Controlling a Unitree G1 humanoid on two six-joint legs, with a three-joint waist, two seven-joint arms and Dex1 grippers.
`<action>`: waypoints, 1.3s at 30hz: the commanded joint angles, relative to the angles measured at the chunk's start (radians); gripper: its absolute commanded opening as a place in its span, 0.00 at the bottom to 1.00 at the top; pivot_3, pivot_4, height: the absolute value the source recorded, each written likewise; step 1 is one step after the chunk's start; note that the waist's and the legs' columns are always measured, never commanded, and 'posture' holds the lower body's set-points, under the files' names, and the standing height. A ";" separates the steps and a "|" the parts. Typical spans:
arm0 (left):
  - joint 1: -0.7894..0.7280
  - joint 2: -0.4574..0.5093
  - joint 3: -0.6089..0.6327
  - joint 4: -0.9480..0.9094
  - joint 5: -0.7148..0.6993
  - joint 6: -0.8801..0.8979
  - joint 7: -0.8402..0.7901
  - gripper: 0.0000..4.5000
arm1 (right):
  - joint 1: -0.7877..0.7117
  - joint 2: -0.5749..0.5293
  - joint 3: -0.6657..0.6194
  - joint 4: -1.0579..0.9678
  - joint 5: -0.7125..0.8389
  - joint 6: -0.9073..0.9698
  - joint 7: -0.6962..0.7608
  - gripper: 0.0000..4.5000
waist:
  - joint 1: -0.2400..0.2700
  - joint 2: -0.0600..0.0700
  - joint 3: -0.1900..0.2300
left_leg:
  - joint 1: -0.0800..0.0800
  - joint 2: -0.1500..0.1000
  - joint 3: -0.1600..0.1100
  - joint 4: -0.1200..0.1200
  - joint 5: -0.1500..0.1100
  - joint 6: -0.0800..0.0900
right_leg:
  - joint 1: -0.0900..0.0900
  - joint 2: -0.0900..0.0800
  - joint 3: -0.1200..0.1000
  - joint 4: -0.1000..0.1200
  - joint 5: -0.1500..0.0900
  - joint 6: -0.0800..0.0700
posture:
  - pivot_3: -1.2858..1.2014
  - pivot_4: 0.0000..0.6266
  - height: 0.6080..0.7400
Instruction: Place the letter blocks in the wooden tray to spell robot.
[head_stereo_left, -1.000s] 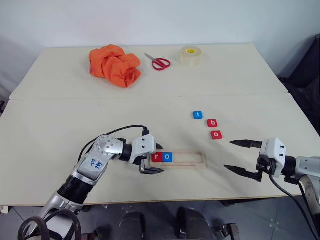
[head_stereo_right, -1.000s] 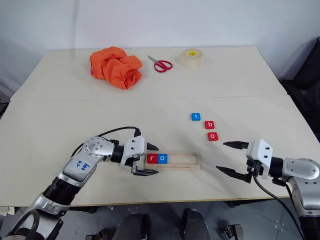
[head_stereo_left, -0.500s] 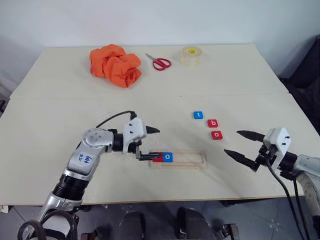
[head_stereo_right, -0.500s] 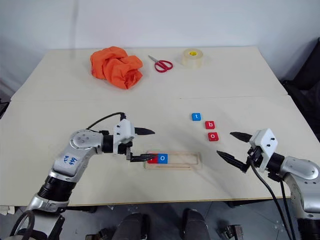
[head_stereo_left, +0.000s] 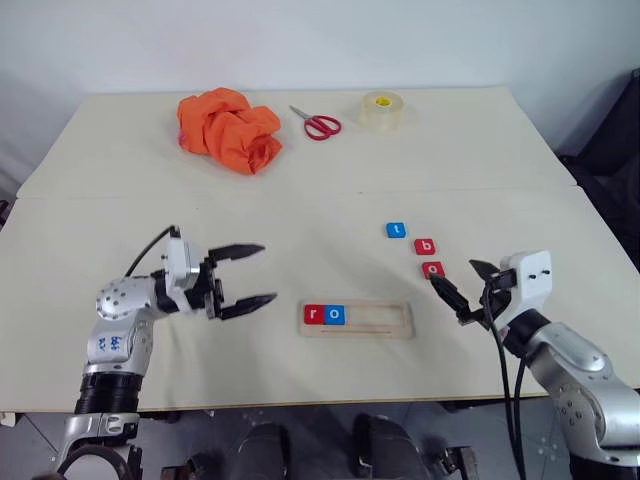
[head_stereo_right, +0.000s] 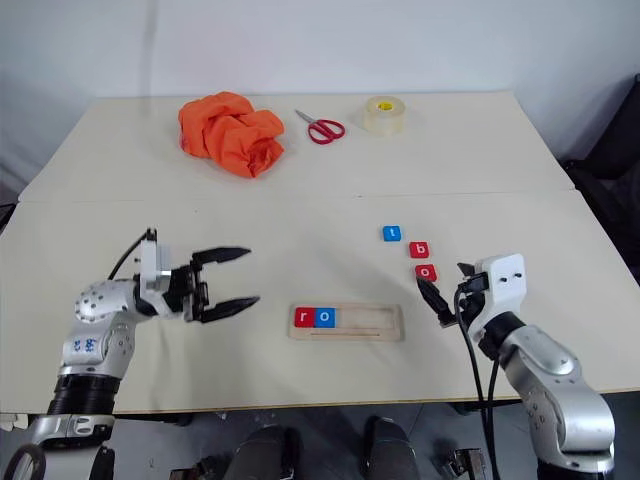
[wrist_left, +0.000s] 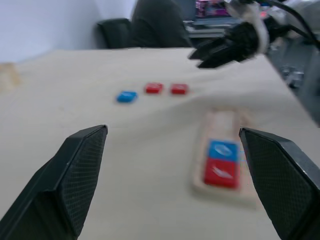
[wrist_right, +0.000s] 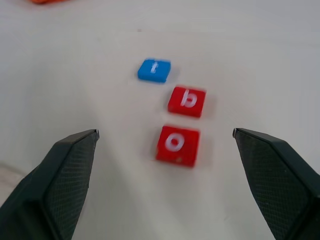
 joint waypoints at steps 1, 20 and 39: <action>0.003 0.012 -0.005 0.028 0.000 -0.047 -0.047 1.00 | 0.034 -0.004 -0.003 -0.138 0.031 0.071 -0.046 1.00 | 0.003 -0.001 0.000 | 0.000 0.000 0.000 0.000 0.000 0.000 | 0.000 0.000 0.000 0.000 0.000 0.000 | 0.52 0.24 1.00; -0.058 0.004 -0.028 0.110 0.019 -0.078 -0.065 1.00 | 0.013 -0.014 -0.044 -0.218 0.079 0.262 -0.142 1.00 | -0.009 -0.002 -0.001 | 0.000 0.000 -0.001 0.000 -0.001 0.002 | 0.000 0.000 0.000 0.000 0.000 0.000 | 0.52 0.24 1.00; 0.031 -0.018 -0.033 -0.078 -0.022 -0.011 -0.003 1.00 | -0.406 -0.040 0.090 0.098 -0.004 0.397 -0.174 1.00 | -0.025 -0.003 -0.001 | -0.001 0.000 -0.001 -0.001 -0.001 0.002 | -0.001 0.000 0.000 0.000 0.000 0.000 | 0.52 0.24 1.00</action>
